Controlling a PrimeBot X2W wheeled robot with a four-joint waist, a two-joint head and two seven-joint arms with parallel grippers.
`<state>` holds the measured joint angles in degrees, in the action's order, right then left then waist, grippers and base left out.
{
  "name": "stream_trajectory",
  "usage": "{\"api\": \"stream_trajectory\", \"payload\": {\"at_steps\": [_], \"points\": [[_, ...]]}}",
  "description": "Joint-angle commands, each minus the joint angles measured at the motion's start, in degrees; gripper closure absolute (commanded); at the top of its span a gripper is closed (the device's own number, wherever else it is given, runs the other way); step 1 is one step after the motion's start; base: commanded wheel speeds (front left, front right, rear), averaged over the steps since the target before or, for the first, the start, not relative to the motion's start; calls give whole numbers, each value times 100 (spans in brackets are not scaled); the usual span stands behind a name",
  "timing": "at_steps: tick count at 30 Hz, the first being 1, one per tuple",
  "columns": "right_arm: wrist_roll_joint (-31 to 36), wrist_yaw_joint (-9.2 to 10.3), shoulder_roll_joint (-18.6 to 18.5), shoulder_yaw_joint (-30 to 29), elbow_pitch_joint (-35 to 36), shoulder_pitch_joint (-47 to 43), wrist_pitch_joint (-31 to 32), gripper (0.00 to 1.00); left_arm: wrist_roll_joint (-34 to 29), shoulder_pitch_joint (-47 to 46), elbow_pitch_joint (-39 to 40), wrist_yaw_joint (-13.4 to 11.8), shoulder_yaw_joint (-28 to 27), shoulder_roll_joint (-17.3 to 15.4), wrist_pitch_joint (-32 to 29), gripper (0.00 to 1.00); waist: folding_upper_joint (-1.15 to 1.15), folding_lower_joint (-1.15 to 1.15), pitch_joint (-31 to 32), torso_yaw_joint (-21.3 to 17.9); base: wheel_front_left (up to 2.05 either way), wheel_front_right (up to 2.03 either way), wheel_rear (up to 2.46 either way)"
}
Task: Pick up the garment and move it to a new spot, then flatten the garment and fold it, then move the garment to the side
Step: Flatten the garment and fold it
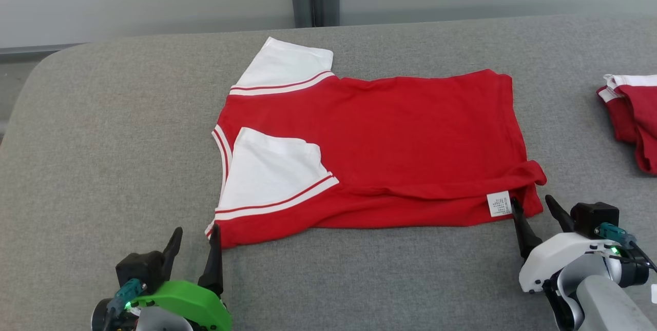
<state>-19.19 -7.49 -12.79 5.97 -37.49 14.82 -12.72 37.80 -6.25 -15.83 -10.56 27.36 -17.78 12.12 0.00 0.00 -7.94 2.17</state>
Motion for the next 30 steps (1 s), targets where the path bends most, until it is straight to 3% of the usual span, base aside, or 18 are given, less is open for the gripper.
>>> {"api": "stream_trajectory", "payload": {"at_steps": [1, 15, 16, 17, 18, 19, 22, 30], "points": [[98, -1, 37, -45, -110, 73, -45, 0, 56, -131, -115, 62, 10, 31, -65, 0, 0, 0, -22, 13, 0, 0, 0], [162, -1, 131, 45, -701, 341, -23, 0, 312, -658, -1105, 499, 235, 303, -447, 0, 0, 0, -162, -76, 0, 0, 0], [161, -1, 130, 66, -724, 358, -24, 0, 319, -687, -1152, 505, 238, 313, -458, 14, 0, 0, -167, -83, 0, 0, 0], [158, -1, 130, 88, -752, 379, -20, 0, 330, -720, -1211, 508, 241, 324, -474, 37, 0, 0, -170, -88, 0, 0, 0], [155, -1, 126, 101, -771, 392, -22, 4, 333, -743, -1252, 508, 246, 324, -486, 68, 0, 0, -168, -90, 0, 0, 0], [155, -1, 118, 124, -785, 399, -27, 46, 341, -764, -1296, 519, 251, 320, -484, 98, 0, 0, -160, -89, 0, 0, 0], [133, -1, 65, 161, -789, 424, -68, 100, 352, -797, -1385, 541, 283, 302, -549, 100, 0, 0, -124, -78, 0, 0, 0], [111, 0, -90, 160, -601, 319, -77, 100, 347, -727, -1258, 539, 360, 89, -887, 100, 0, 0, 94, -76, 0, 0, 0]]}}
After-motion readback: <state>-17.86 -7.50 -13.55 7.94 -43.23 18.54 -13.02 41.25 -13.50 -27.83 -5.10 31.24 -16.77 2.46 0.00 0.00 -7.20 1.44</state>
